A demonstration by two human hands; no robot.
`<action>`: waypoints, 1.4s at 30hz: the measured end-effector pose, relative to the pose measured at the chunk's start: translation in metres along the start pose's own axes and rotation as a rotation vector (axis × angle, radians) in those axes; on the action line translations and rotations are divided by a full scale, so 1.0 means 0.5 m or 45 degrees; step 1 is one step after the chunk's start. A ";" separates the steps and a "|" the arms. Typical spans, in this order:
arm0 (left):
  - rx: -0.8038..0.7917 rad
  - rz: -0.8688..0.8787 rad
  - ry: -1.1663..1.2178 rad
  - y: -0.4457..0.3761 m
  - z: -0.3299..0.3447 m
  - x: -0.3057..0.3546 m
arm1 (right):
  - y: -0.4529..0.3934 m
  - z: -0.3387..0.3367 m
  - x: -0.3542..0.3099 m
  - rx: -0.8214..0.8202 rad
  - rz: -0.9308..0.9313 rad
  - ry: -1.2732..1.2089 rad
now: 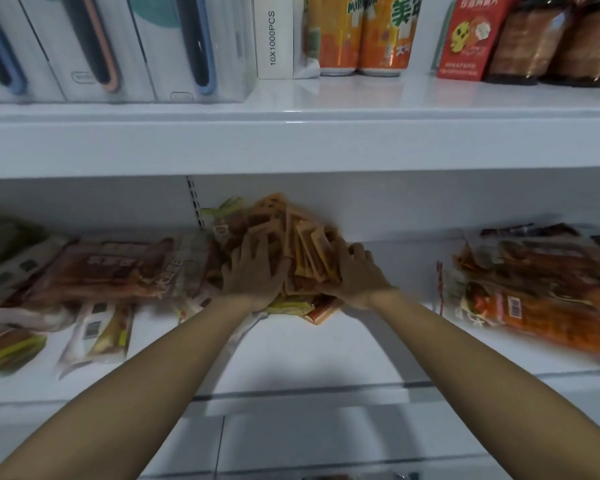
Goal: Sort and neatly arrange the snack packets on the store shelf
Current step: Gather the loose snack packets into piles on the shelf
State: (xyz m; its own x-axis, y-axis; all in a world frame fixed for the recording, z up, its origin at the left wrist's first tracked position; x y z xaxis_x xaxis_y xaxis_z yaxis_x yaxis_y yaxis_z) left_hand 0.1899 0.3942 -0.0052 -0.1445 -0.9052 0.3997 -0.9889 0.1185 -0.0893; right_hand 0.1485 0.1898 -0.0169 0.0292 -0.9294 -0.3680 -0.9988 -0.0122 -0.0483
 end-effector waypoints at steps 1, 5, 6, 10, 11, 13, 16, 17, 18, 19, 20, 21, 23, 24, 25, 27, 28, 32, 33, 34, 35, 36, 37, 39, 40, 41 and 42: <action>0.021 -0.010 0.023 0.007 -0.005 -0.002 | 0.004 -0.001 0.000 -0.016 -0.010 -0.086; -0.036 0.000 0.101 0.030 -0.006 -0.015 | 0.033 0.003 -0.007 -0.058 -0.101 -0.137; -0.062 0.027 0.082 0.038 -0.004 -0.015 | 0.041 0.008 -0.009 -0.058 -0.127 -0.145; -0.002 0.103 0.061 0.058 -0.014 -0.016 | 0.071 0.003 -0.054 0.137 -0.392 -0.107; 0.103 0.131 0.041 0.067 -0.030 -0.012 | 0.074 0.005 -0.062 0.177 -0.443 -0.033; 0.375 0.219 -0.026 0.088 -0.061 -0.007 | 0.080 0.007 -0.069 0.232 -0.430 0.057; 0.419 0.290 0.051 0.126 -0.070 0.008 | 0.099 -0.006 -0.090 0.331 -0.439 0.084; 0.276 0.270 0.058 0.129 -0.046 0.012 | 0.103 -0.012 -0.105 0.339 -0.458 0.078; 0.199 0.275 0.044 0.131 -0.023 0.014 | 0.098 -0.016 -0.118 0.320 -0.451 0.056; 0.150 0.280 0.006 0.129 -0.002 0.012 | 0.086 -0.017 -0.130 0.280 -0.425 0.030; 0.116 0.274 -0.034 0.127 0.012 0.011 | 0.066 -0.014 -0.141 0.226 -0.398 0.007; 0.079 0.271 -0.065 0.121 0.029 0.006 | 0.045 -0.007 -0.152 0.155 -0.377 -0.006; 0.106 0.317 -0.076 0.106 0.042 0.001 | 0.003 0.026 -0.166 -0.016 -0.360 0.016; 0.117 0.339 -0.087 0.102 0.041 0.001 | -0.011 0.040 -0.168 -0.079 -0.359 0.051; 0.123 0.346 -0.103 0.094 0.037 -0.001 | -0.021 0.047 -0.167 -0.103 -0.363 0.085; 0.109 0.333 -0.122 0.084 0.018 -0.010 | -0.032 0.037 -0.155 -0.071 -0.369 0.124; 0.088 0.344 -0.129 0.079 0.012 -0.015 | -0.037 0.028 -0.143 -0.051 -0.371 0.137; 0.096 0.347 0.006 0.081 -0.059 -0.018 | -0.054 0.010 -0.066 -0.067 -0.285 0.146; 0.130 0.331 0.074 0.083 -0.084 -0.025 | -0.054 0.011 -0.048 -0.077 -0.249 0.170; 0.196 0.320 0.130 0.084 -0.112 -0.037 | -0.054 0.016 -0.031 -0.080 -0.221 0.182; 0.263 0.296 0.165 0.084 -0.137 -0.056 | -0.053 0.021 -0.020 -0.076 -0.208 0.189; 0.311 0.254 0.212 0.081 -0.159 -0.078 | -0.049 0.023 -0.014 -0.074 -0.200 0.191; 0.329 0.203 0.265 0.074 -0.172 -0.105 | -0.047 0.026 -0.011 -0.074 -0.187 0.202; 0.291 0.098 0.383 0.063 -0.186 -0.150 | -0.044 0.028 -0.009 -0.050 -0.154 0.256; 0.258 0.050 0.455 0.059 -0.186 -0.173 | -0.041 0.023 -0.016 -0.017 -0.152 0.273; 0.248 0.025 0.535 0.065 -0.192 -0.183 | -0.037 0.016 -0.028 0.034 -0.167 0.269; 0.251 -0.010 0.645 0.071 -0.196 -0.196 | -0.032 0.008 -0.041 0.081 -0.185 0.245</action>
State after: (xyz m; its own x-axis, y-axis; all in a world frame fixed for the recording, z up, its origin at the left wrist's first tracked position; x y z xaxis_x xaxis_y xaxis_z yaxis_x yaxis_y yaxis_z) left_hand 0.1656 0.5273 0.0420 -0.1834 -0.5901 0.7863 -0.9720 -0.0106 -0.2347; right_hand 0.1639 0.2107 -0.0125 0.1579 -0.9728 -0.1696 -0.9799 -0.1332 -0.1482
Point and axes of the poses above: each hand's wrist, its own y-axis away from the middle knuckle, its own z-axis out of the palm, x = y × z, the point moved 10 cm from there along -y, towards the middle knuckle, and after that the axes turned 5 degrees about -z, right-handed, at the moved point
